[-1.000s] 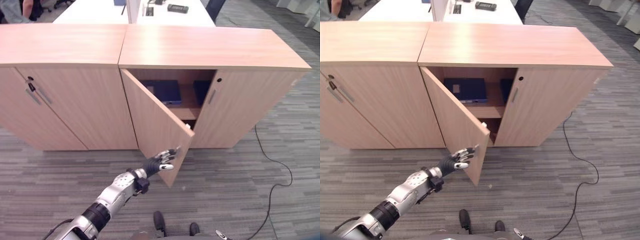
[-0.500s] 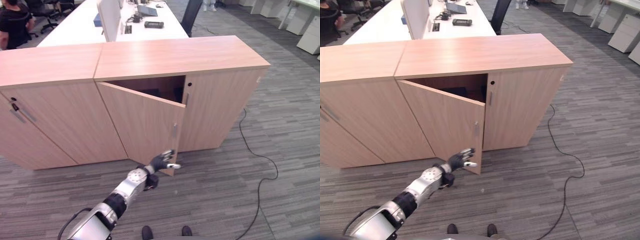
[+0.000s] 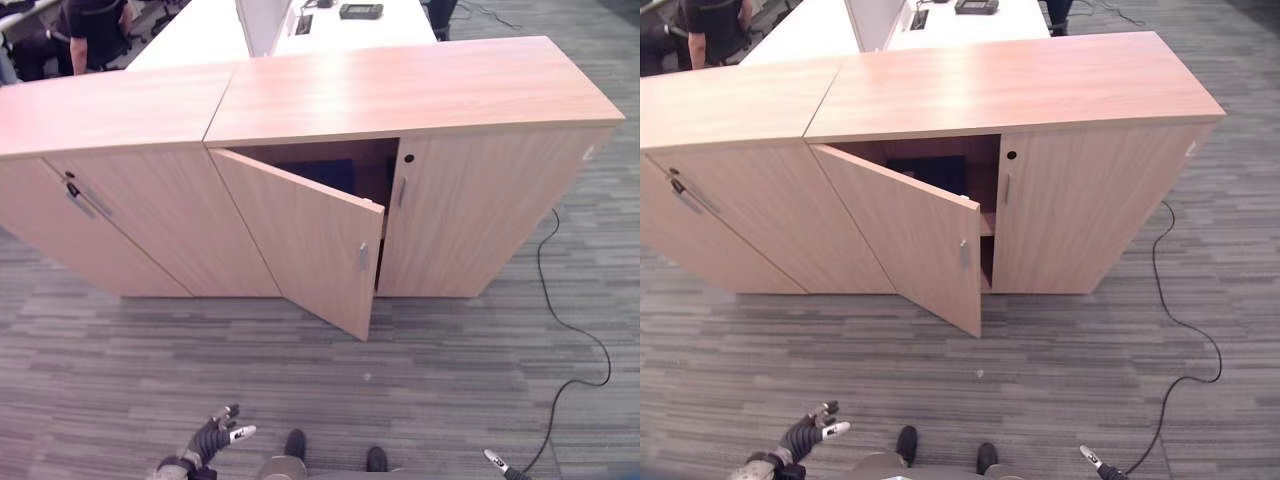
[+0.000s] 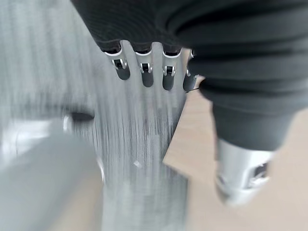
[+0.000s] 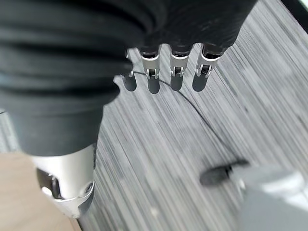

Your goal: Put the empty folder in the office cabinet

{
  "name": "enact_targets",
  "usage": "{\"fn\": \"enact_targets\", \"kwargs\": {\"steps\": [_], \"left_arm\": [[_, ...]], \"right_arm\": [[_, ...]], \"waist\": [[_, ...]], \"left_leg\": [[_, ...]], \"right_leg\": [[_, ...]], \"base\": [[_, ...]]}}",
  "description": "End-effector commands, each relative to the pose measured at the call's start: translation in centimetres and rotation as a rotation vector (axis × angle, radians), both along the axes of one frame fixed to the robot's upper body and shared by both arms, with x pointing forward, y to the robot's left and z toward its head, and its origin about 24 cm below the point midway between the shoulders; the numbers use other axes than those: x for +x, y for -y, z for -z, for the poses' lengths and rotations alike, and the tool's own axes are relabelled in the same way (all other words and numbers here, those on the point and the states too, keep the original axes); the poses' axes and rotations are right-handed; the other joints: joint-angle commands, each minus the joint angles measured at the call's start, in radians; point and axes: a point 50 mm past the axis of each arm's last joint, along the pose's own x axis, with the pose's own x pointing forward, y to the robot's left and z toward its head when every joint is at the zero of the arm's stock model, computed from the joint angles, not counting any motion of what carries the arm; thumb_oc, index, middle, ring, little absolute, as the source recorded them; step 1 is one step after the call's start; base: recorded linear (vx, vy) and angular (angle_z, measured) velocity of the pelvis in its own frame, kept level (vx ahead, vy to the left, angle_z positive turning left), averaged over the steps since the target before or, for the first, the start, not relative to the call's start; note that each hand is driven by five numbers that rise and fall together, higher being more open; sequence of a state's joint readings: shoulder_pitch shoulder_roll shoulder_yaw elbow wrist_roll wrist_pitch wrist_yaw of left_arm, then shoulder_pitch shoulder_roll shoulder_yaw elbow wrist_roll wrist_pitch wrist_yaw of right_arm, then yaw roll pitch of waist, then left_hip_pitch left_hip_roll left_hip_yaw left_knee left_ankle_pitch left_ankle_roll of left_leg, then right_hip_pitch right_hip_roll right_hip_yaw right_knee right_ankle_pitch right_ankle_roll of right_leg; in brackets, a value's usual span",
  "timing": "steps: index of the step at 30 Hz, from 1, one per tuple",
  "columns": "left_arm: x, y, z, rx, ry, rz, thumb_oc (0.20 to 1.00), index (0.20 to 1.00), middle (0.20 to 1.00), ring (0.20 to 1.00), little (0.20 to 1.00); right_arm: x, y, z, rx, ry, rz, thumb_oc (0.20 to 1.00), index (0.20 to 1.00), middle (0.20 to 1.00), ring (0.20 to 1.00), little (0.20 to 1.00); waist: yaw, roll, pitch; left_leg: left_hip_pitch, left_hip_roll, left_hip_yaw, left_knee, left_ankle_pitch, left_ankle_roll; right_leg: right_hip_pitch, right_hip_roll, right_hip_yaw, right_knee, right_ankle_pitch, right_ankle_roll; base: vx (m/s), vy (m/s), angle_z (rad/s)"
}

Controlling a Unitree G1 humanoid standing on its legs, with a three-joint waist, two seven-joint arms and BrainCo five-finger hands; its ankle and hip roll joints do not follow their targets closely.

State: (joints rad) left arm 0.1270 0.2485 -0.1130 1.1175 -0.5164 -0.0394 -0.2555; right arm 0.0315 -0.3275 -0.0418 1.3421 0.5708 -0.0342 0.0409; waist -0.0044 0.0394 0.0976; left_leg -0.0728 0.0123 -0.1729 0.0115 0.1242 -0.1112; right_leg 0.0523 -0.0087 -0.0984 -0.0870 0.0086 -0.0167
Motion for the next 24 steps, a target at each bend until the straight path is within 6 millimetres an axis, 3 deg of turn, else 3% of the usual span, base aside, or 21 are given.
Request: {"fn": "enact_targets", "kwargs": {"steps": [1, 3, 4, 5, 8, 15, 20, 24], "left_arm": [[1.7, -0.4, -0.1, 0.049, 0.006, 0.03, 1.0, 1.0, 1.0, 1.0, 1.0], [-0.7, -1.3, 0.6, 0.171, -0.153, 0.067, 1.0, 1.0, 1.0, 1.0, 1.0], [-3.2, -1.2, 1.0, 0.279, -0.322, 0.244, 1.0, 1.0, 1.0, 1.0, 1.0], [-3.6, -0.8, 1.2, 0.321, -0.348, 0.361, 1.0, 1.0, 1.0, 1.0, 1.0], [-4.2, -0.4, 1.3, 0.349, -0.363, 0.431, 1.0, 1.0, 1.0, 1.0, 1.0], [-0.9, -0.6, 0.7, 0.531, -0.19, 0.467, 1.0, 1.0, 1.0, 1.0, 1.0], [-0.6, 0.4, 1.0, 0.422, -0.192, 0.47, 1.0, 1.0, 1.0, 1.0, 1.0], [0.6, 1.9, 1.0, 0.349, -0.142, 0.545, 1.0, 1.0, 1.0, 1.0, 1.0]], "right_arm": [[-0.7, -2.1, 0.8, 0.075, 0.022, 0.047, 1.0, 1.0, 1.0, 1.0, 1.0], [-0.1, -3.3, 1.0, 0.099, 0.027, 0.012, 1.0, 1.0, 1.0, 1.0, 1.0], [0.8, -4.2, 1.1, 0.109, 0.029, -0.039, 1.0, 1.0, 1.0, 1.0, 1.0], [1.0, -4.8, 1.3, 0.119, 0.027, -0.066, 1.0, 1.0, 1.0, 1.0, 1.0], [1.1, -5.1, 1.3, 0.113, 0.021, -0.086, 1.0, 1.0, 1.0, 1.0, 1.0], [0.2, -5.4, 1.5, 0.066, -0.024, -0.082, 1.0, 1.0, 1.0, 1.0, 1.0], [0.5, -6.1, 1.6, 0.082, -0.023, -0.125, 1.0, 1.0, 1.0, 1.0, 1.0], [0.2, -6.9, 1.9, 0.108, -0.077, -0.282, 1.0, 1.0, 1.0, 1.0, 1.0]], "waist": [[0.019, -0.053, -0.051], [0.023, -0.055, -0.067], [0.015, -0.051, -0.091], [0.011, -0.048, -0.102], [0.011, -0.045, -0.116], [0.033, -0.058, -0.124], [0.023, -0.056, -0.138], [0.017, -0.054, -0.153]], "left_leg": [[-0.013, -0.05, -0.015, 0.029, -0.146, 0.049], [0.008, -0.059, -0.013, -0.01, -0.137, 0.059], [0.03, -0.072, -0.018, -0.058, -0.125, 0.067], [0.047, -0.073, -0.009, -0.079, -0.119, 0.071], [0.062, -0.076, 0.003, -0.095, -0.119, 0.077], [0.081, -0.089, -0.011, -0.099, -0.129, 0.092], [0.093, -0.086, 0.005, -0.099, -0.139, 0.096], [0.102, -0.084, 0.015, -0.099, -0.147, 0.099]], "right_leg": [[-0.086, 0.004, 0.032, 0.063, -0.069, 0.108], [-0.08, 0.008, 0.037, 0.061, -0.068, 0.103], [-0.074, 0.014, 0.04, 0.055, -0.069, 0.101], [-0.067, 0.016, 0.043, 0.049, -0.066, 0.102], [-0.059, 0.018, 0.05, 0.041, -0.062, 0.103], [-0.038, 0.015, 0.047, 0.015, -0.045, 0.118], [-0.03, 0.009, 0.057, 0.013, -0.039, 0.126], [-0.027, 0.006, 0.065, 0.014, -0.036, 0.128]], "base": [[0.05, 0.01, 0.14], [0.08, 0.021, 0.02], [0.11, 0.043, 0.07], [0.09, 0.038, 0.03], [0.05, 0.042, -0.18], [-0.01, 0.025, -0.07], [0.0, 0.039, 0.0], [0.01, 0.03, -0.06]]}}
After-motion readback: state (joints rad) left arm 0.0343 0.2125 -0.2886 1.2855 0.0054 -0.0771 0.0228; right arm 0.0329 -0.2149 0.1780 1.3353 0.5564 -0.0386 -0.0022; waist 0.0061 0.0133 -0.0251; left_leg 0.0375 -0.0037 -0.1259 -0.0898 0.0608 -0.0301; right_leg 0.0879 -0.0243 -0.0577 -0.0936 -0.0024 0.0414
